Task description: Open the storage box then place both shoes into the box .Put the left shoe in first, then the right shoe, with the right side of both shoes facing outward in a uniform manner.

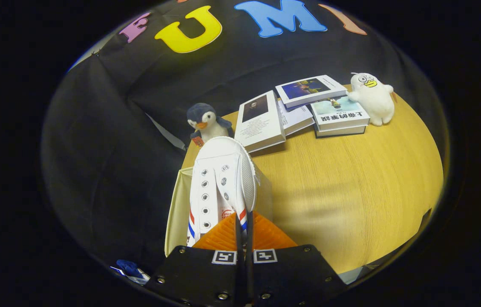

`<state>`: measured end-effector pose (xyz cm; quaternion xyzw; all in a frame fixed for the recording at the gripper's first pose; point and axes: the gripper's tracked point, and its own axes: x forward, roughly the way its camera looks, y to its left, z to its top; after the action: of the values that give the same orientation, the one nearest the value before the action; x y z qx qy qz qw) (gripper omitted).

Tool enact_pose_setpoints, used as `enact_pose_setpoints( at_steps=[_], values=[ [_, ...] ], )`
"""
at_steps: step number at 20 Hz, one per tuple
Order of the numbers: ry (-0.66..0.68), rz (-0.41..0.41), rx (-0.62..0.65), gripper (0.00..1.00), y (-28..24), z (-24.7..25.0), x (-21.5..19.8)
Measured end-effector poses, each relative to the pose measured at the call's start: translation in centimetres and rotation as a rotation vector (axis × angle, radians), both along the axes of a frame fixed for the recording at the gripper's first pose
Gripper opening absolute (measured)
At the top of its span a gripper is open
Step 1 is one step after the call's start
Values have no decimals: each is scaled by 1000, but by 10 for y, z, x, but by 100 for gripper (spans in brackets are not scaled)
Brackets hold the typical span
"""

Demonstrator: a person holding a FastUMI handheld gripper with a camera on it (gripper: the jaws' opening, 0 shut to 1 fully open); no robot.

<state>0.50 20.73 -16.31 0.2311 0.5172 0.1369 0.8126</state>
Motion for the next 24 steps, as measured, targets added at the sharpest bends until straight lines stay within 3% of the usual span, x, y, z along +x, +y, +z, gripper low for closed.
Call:
enact_pose_setpoints(
  at_steps=[8,10,12,14,24],
  values=[
    [23,34,-55,1,28,-26,-2],
    [-8,36,-13,24,34,-17,0],
    [-50,13,-11,57,27,-2,8],
    [-111,11,-64,98,6,9,15],
    [-461,-33,-222,98,-103,109,18]
  ],
)
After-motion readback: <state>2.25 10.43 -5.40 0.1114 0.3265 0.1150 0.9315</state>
